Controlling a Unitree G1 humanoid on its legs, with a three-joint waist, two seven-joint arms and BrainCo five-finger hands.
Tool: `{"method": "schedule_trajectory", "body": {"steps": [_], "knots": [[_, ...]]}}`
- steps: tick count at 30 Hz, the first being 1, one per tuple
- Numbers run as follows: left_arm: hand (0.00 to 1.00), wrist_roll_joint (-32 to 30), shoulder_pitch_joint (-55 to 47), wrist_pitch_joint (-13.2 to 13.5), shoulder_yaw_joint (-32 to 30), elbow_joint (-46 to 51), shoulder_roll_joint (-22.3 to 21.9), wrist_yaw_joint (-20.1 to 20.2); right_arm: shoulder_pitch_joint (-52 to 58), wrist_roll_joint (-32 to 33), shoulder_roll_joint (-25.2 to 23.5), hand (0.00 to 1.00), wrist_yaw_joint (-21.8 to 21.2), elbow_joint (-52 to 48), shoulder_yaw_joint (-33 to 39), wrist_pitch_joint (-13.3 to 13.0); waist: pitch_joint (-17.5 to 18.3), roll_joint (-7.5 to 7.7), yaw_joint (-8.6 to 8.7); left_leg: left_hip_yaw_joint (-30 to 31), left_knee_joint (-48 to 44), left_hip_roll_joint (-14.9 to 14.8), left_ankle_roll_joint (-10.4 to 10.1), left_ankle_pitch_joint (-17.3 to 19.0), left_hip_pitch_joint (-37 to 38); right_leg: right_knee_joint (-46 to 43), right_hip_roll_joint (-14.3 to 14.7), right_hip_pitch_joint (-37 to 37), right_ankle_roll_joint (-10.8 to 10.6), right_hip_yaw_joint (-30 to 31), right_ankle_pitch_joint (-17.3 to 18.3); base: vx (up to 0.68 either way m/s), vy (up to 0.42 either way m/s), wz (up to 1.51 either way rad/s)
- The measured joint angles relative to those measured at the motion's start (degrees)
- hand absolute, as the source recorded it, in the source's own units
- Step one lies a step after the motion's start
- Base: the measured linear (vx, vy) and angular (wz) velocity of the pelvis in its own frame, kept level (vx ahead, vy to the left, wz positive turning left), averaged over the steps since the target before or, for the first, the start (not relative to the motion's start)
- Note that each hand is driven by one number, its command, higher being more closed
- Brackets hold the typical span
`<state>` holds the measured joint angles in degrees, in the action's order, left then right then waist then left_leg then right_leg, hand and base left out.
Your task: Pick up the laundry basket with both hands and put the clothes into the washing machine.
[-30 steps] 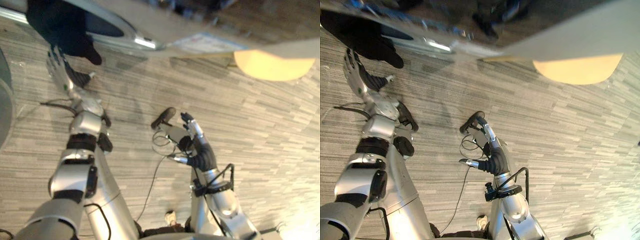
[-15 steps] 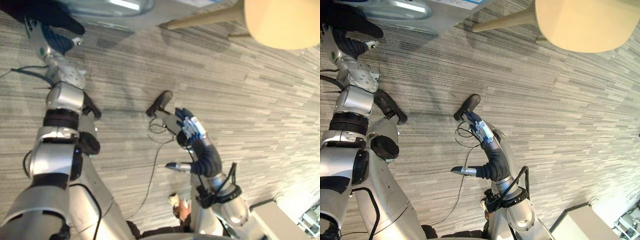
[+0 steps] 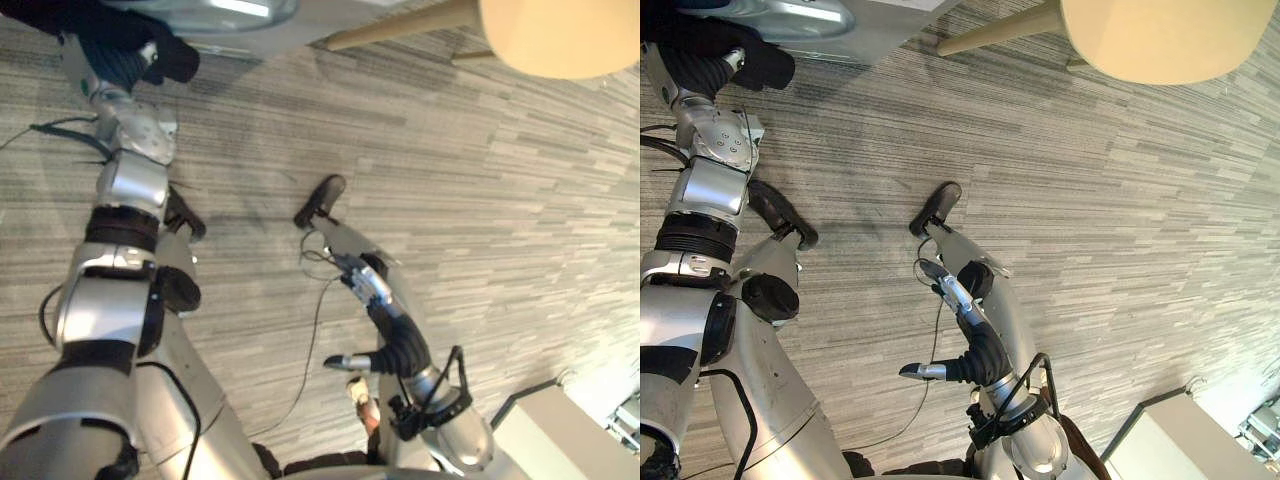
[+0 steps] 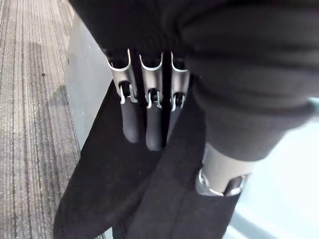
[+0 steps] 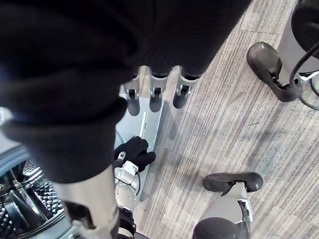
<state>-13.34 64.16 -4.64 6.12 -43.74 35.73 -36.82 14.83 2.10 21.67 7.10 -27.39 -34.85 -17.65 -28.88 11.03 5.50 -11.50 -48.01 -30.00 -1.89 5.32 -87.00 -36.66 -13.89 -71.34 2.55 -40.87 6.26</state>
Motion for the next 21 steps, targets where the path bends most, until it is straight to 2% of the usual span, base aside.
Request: {"method": "schedule_trajectory", "body": {"steps": [4,7,10,12,14,16,19,21], "knots": [[1.0,-0.2,-0.2,0.0,-0.1,0.2,0.0,0.0,1.4,-1.5,0.0,0.0,0.1,0.1,0.0,0.0,0.0,-0.01,0.02,-1.3,0.6,0.0,0.3,0.2,0.9,1.8,0.0,0.5,-0.2,0.0,-1.0,0.0,-0.021,-0.05],[1.0,0.0,-1.9,-0.2,-1.0,2.0,-0.3,-0.4,2.3,-2.8,0.0,0.0,0.2,0.1,0.0,-0.1,0.0,-0.01,0.0,-2.2,1.1,0.1,0.4,0.2,2.5,3.5,0.1,2.0,0.9,-0.2,-3.3,0.0,-0.012,0.03],[1.0,0.3,-6.4,-0.2,-2.4,9.8,-0.9,-3.0,4.4,-3.4,-0.3,0.0,0.2,0.3,-0.5,-0.1,0.0,-0.01,-0.25,-2.4,2.1,0.0,1.1,-0.2,5.8,6.1,1.1,5.6,3.0,-0.7,-6.0,0.0,-0.033,0.07],[1.0,0.4,-8.9,0.0,-3.4,14.9,-1.4,-4.0,5.1,-4.0,-0.5,0.0,0.3,0.6,-1.3,-0.4,0.0,-0.01,-0.34,-2.9,3.7,0.2,1.3,-0.6,8.6,7.6,1.7,8.1,2.9,-0.9,-6.2,0.01,-0.05,0.15],[1.0,0.4,-10.5,1.1,-4.6,21.9,-2.0,-6.1,5.5,-4.5,-1.2,0.0,0.3,1.9,-1.7,-1.0,0.0,-0.01,-0.2,-3.2,6.0,1.0,0.7,-1.3,11.5,9.2,1.9,10.5,2.9,-1.3,-6.3,0.02,-0.06,0.28],[1.0,0.4,-11.1,4.1,-7.1,32.3,-2.7,-9.0,5.5,-5.0,-2.2,0.0,0.4,2.8,-1.7,-1.0,0.0,0.02,-0.27,-4.1,9.8,2.3,0.8,-3.2,15.9,11.0,2.0,13.9,3.0,-1.6,-6.4,0.04,-0.082,0.37],[1.0,0.9,-14.9,7.4,-12.7,40.2,-5.2,-13.0,5.6,-5.1,-3.9,0.0,0.4,5.2,-1.7,-1.1,0.0,0.02,-0.28,-5.8,14.9,4.0,0.1,-5.1,22.6,13.8,2.5,18.3,3.4,-1.4,-7.2,0.07,-0.091,0.28],[1.0,2.1,-17.8,8.3,-15.4,42.0,-7.2,-14.5,5.6,-5.1,-3.9,0.0,0.4,7.2,-1.7,-1.0,0.0,0.02,-0.44,-6.1,18.0,4.9,-0.6,-6.4,26.0,15.6,3.2,21.0,3.4,-1.4,-7.4,0.11,-0.073,0.22]]}}
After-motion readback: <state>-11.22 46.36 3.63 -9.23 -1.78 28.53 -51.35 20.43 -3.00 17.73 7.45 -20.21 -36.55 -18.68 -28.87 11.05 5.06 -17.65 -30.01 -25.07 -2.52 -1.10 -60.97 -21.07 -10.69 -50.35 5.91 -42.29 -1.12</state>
